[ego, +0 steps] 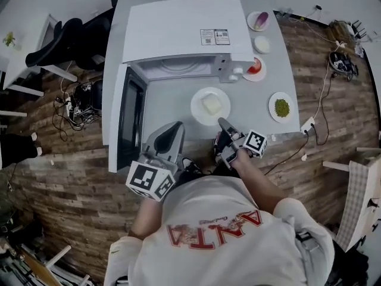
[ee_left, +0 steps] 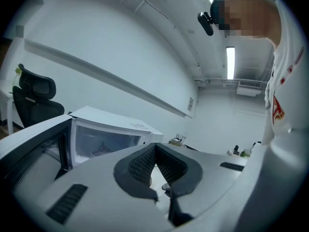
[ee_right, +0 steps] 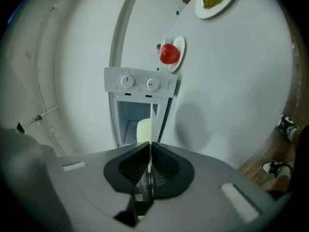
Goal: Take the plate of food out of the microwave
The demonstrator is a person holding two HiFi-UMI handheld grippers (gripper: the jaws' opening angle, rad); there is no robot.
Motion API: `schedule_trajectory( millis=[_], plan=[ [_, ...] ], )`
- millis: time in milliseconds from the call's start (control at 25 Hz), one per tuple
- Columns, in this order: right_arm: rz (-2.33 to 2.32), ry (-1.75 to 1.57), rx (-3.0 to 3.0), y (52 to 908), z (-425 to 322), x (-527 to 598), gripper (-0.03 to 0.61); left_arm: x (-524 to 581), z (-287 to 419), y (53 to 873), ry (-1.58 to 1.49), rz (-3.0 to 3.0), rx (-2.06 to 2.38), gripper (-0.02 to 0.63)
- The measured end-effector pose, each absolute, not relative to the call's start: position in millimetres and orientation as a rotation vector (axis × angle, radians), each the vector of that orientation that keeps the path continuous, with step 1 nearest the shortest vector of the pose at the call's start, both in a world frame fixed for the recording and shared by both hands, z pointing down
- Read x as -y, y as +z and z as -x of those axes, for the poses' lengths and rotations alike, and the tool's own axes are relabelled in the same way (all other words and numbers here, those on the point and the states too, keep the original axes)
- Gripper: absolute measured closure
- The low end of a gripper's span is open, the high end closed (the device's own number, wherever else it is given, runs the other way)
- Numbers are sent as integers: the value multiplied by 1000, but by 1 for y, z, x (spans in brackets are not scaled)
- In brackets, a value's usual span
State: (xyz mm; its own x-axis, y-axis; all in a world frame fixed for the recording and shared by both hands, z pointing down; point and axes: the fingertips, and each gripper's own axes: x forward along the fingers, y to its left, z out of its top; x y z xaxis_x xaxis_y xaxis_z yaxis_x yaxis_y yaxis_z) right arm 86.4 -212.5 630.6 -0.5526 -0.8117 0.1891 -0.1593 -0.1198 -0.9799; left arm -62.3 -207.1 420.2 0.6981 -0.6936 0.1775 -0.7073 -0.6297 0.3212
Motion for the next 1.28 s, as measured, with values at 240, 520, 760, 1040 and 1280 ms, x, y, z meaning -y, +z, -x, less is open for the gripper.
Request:
schedule_trajectory(
  millis=[240, 520, 760, 1040, 1280],
  plan=[
    [1181, -1678, -1533, 649, -145, 190, 563, 211, 29, 425, 74, -2582, 996, 604],
    [1262, -1613, -1426, 673, -212, 188, 563, 211, 2, 429, 114, -2598, 939, 604],
    [1297, -1604, -1377, 689, -243, 196, 561, 215, 6, 437, 157, -2567, 970, 606],
    [1325, -1636, -1354, 700, -251, 201, 563, 220, 7, 441, 162, -2542, 996, 606],
    [1423, -1725, -1406, 706, -251, 201, 561, 219, 8, 445, 141, -2529, 1004, 604]
  ],
)
